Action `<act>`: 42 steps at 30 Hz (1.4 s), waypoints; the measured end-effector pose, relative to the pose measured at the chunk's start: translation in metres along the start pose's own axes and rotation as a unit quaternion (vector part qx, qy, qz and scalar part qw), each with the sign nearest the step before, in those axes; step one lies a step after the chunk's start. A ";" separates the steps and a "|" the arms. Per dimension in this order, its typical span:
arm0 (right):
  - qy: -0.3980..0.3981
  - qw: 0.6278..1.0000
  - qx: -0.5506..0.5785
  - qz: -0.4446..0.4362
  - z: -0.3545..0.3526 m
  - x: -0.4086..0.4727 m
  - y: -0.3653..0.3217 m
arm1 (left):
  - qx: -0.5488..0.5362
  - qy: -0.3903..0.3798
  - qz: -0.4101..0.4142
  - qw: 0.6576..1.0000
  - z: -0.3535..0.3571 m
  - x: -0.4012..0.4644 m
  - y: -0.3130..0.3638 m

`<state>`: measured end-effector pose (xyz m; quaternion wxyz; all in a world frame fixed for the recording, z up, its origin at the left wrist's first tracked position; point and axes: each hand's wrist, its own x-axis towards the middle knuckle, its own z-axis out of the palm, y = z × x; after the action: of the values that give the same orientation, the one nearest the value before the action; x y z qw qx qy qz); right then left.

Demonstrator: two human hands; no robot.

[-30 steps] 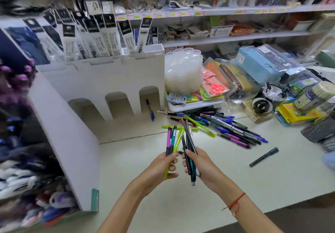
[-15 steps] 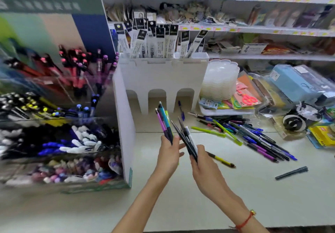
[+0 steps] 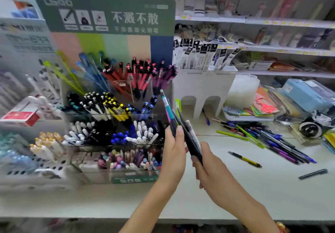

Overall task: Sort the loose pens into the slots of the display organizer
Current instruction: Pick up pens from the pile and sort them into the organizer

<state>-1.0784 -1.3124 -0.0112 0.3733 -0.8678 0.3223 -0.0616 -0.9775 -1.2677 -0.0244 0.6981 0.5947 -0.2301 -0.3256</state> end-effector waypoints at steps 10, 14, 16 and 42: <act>0.020 0.979 -0.204 -0.018 0.067 0.033 -0.099 | -0.094 0.086 -0.072 0.989 -0.091 0.021 0.029; 0.037 0.967 -0.253 -0.002 0.086 0.052 -0.121 | -0.117 0.090 -0.077 0.986 -0.118 0.031 0.036; 0.032 0.957 -0.287 -0.011 0.093 0.061 -0.128 | -0.117 0.089 -0.072 0.987 -0.129 0.037 0.038; -0.095 0.960 0.260 -0.039 0.082 0.049 -0.089 | 0.000 0.127 0.081 0.989 -0.162 0.032 0.033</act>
<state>-0.9662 -1.2462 -0.0156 0.6121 -0.7545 0.2244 -0.0750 -0.8350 -1.1776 -0.0242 0.7455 0.6108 -0.1872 -0.1899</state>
